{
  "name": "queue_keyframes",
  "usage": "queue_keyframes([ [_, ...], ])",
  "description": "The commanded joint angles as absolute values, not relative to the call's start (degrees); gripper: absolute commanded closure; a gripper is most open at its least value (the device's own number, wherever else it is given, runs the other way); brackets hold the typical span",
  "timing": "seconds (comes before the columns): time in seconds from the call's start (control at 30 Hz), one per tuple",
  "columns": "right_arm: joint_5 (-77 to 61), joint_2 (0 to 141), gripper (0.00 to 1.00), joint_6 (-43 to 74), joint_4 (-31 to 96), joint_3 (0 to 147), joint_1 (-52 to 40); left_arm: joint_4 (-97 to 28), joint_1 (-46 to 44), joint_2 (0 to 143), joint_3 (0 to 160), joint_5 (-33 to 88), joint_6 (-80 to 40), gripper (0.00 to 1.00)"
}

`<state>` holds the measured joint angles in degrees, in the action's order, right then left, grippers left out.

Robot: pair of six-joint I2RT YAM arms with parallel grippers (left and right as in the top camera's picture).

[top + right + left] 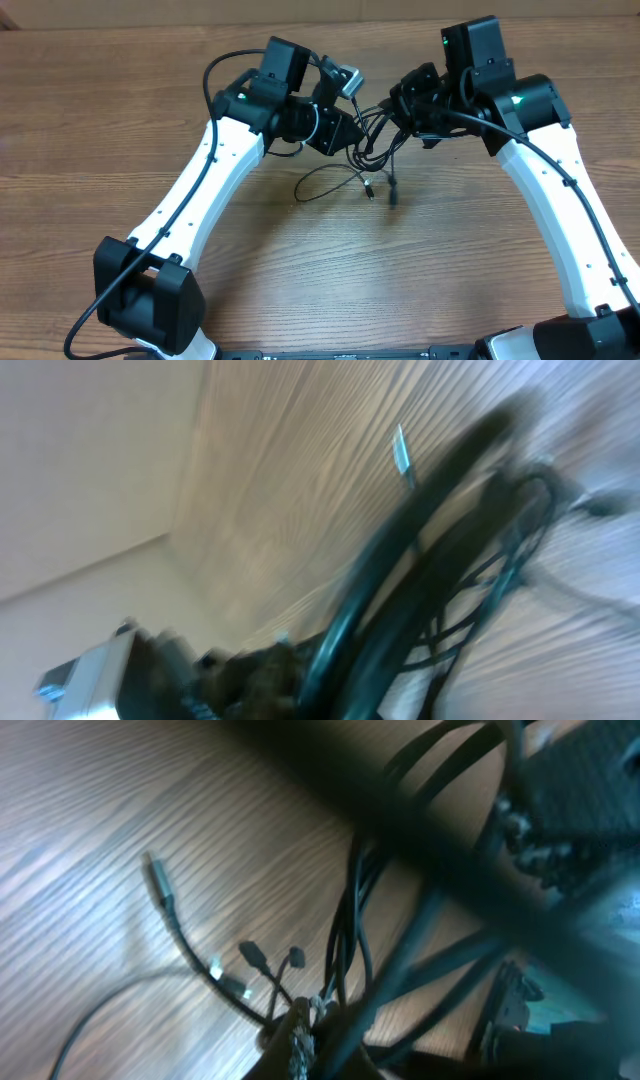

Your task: Untangle cables

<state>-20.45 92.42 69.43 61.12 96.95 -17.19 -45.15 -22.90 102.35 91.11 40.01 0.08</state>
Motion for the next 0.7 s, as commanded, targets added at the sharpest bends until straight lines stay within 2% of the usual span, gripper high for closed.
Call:
queue_keyframes([
  [0.0, -7.9, 91.7, 0.77, 52.2, 62.9, 97.6, -12.3, -49.1, -17.2, 94.6, 90.8, 33.9, -3.9, 0.96],
  [0.03, -7.4, 91.7, 0.60, 44.7, 62.9, 97.6, -11.4, -50.5, -16.7, 92.9, 90.8, 33.9, -3.9, 0.96],
  [0.07, -8.0, 91.7, 0.48, 40.7, 63.3, 97.6, -11.0, -51.9, -16.5, 91.3, 90.8, 33.8, -3.9, 0.96],
  [0.1, -12.2, 91.7, 0.32, 35.7, 63.8, 97.6, -10.5, -54.1, -16.5, 89.6, 90.8, 33.9, -3.9, 0.96],
  [0.2, -27.0, 91.7, 0.19, 22.6, 63.2, 97.6, -10.9, -56.5, -16.5, 88.7, 90.8, 34.1, -5.4, 0.96],
  [0.57, -31.7, 99.9, 0.23, 15.6, 69.1, 97.4, -17.2, -55.2, -14.2, 86.5, 94.7, 34.5, -11.9, 0.96],
  [0.67, -36.6, 101.5, 0.22, 2.5, 70.1, 97.4, -19.8, -55.2, -14.1, 86.5, 94.7, 34.6, -13.6, 0.96],
])
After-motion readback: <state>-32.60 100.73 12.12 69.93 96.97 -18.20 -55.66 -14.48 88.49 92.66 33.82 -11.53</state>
